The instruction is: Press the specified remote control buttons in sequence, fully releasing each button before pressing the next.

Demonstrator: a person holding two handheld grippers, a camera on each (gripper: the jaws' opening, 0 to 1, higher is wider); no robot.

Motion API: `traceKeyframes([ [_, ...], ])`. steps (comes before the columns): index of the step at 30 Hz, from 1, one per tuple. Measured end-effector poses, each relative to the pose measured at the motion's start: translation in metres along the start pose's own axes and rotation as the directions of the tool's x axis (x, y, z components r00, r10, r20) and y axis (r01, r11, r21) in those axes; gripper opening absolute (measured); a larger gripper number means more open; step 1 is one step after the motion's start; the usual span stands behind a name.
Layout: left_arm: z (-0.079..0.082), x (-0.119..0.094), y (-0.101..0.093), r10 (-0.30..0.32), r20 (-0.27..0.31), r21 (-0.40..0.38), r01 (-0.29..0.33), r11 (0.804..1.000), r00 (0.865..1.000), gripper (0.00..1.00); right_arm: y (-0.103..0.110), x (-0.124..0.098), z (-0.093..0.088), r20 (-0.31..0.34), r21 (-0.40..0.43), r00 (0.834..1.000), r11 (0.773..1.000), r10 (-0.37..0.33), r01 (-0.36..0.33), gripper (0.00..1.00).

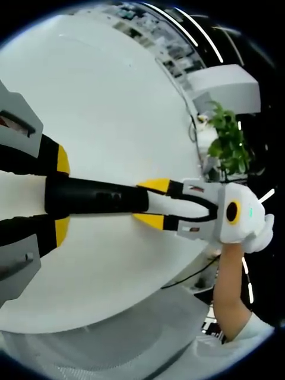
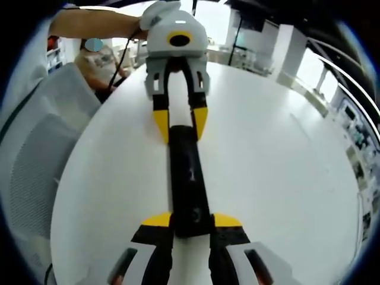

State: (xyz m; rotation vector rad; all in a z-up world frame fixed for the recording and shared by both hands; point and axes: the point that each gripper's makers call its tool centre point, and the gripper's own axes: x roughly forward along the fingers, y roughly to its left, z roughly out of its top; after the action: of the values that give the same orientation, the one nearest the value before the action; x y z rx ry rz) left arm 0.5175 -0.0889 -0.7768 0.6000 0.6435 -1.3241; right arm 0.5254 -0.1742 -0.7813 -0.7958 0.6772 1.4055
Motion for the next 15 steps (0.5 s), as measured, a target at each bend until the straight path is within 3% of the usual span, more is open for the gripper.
traceKeyframes([
  [15, 0.005, -0.008, 0.015, 0.040, 0.000, 0.038, -0.040, 0.998, 0.999, 0.24, -0.013, -0.005, 0.007, 0.023, -0.011, 0.999, 0.999, -0.049, 0.049, 0.19],
])
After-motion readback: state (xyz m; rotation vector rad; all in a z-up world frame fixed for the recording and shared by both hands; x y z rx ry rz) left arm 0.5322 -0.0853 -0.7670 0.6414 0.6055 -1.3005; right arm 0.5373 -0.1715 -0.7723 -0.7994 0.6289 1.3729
